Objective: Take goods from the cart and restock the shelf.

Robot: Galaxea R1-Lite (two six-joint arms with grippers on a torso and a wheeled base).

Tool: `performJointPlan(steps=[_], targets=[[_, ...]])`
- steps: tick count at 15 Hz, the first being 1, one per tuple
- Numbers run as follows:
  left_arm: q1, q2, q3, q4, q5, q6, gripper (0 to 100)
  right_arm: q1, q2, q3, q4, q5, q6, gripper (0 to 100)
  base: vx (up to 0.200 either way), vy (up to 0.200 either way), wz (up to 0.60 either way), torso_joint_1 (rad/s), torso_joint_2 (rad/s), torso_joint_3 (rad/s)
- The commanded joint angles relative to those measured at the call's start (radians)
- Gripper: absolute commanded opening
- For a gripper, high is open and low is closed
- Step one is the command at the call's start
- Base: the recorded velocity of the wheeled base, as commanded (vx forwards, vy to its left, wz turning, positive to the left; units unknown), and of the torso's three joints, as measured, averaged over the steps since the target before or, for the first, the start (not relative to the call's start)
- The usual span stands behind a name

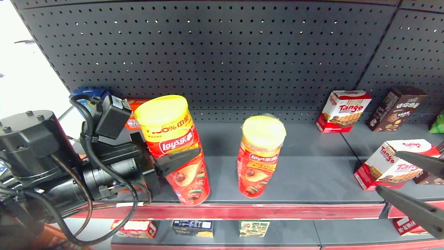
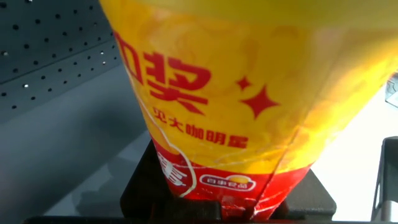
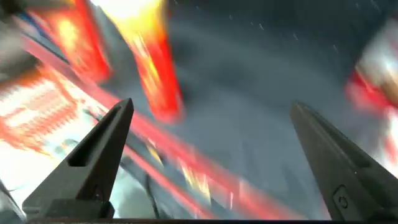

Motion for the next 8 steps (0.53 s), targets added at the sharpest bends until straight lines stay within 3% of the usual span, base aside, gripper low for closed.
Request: performJointPlan(steps=[1, 2, 6, 7, 8], targets=[[-0.003, 0.003, -0.002, -0.001, 0.0, 0.0, 0, -0.009, -0.291, 0.162, 0.133, -0.136, 0.011, 100, 0.0, 0.0, 0.0, 0.0, 0.0, 0.0], [-0.009, 0.009, -0.016, -0.001, 0.0, 0.0, 0, -0.023, -0.441, 0.234, 0.223, -0.186, 0.03, 100, 0.0, 0.0, 0.0, 0.0, 0.0, 0.0], [-0.012, 0.015, -0.023, -0.001, 0.0, 0.0, 0, -0.133, -0.618, 0.327, 0.318, -0.239, 0.032, 100, 0.0, 0.0, 0.0, 0.0, 0.0, 0.0], [-0.014, 0.017, -0.022, -0.001, 0.0, 0.0, 0, -0.239, -0.736, 0.353, 0.43, -0.245, 0.032, 100, 0.0, 0.0, 0.0, 0.0, 0.0, 0.0], [-0.014, 0.017, -0.02, -0.001, 0.0, 0.0, 0, -0.258, -0.767, 0.353, 0.467, -0.245, 0.032, 100, 0.0, 0.0, 0.0, 0.0, 0.0, 0.0]])
